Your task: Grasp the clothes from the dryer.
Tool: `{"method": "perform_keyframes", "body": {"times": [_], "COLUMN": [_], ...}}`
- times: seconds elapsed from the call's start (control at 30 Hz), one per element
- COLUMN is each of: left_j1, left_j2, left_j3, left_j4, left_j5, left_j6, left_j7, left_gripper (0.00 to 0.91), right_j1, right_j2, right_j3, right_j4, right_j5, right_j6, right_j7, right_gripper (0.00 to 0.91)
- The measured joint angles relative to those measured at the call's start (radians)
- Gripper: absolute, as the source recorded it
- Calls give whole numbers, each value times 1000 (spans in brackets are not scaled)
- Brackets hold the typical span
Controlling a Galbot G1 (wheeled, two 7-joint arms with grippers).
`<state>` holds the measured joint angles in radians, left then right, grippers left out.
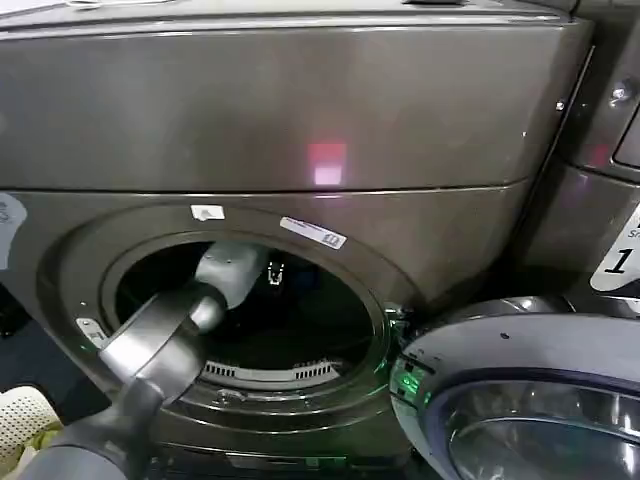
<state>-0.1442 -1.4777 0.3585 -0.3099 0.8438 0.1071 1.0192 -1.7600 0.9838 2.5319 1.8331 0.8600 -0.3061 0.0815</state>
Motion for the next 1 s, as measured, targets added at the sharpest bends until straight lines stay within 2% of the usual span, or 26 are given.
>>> {"method": "perform_keyframes", "body": {"times": [0.3, 0.37, 0.4, 0.43, 0.47, 0.5, 0.57, 0.63, 0.67, 0.77, 0.83, 1.0], "left_j1": [23, 25, 26, 27, 27, 27, 29, 31, 31, 32, 30, 30], "left_j2": [1, -1, -1, -3, -4, -5, -7, -7, -6, -7, -7, -4], "left_j3": [-3, -3, -3, -3, -3, -4, -6, -6, -8, -15, -16, -22], "left_j4": [10, 16, 18, 21, 25, 28, 35, 40, 42, 45, 48, 51], "left_j5": [-1, -2, -2, -3, -4, -6, -8, -9, -11, -13, -14, -12], "left_j6": [1, 0, 0, 0, 1, 2, 3, 3, 4, 3, 0, -6], "left_j7": [6, 10, 11, 13, 15, 16, 18, 20, 20, 30, 35, 41], "left_gripper": [899, 808, 592, 592, 489, 478, 387, 216, 159, 91, 0, 0], "right_j1": [-8, -8, -8, -8, -8, -7, -5, -2, -1, 3, 4, 5], "right_j2": [1, 2, 3, 4, 4, 4, 4, 4, 4, 4, 3, 4], "right_j3": [6, 6, 6, 6, 6, 6, 6, 4, 2, -1, -2, -3], "right_j4": [2, 2, 2, 3, 2, 2, 1, 0, 0, 0, -1, -2], "right_j5": [1, 2, 2, 2, 2, 2, 2, 0, -1, -3, -5, -5], "right_j6": [1, 1, 1, 2, 2, 2, 2, 2, 3, 3, 3, 3], "right_j7": [-1, -2, -2, -2, -2, -2, -2, -2, -2, -2, -2, -2], "right_gripper": [907, 907, 907, 907, 907, 907, 907, 907, 907, 907, 907, 907]}}
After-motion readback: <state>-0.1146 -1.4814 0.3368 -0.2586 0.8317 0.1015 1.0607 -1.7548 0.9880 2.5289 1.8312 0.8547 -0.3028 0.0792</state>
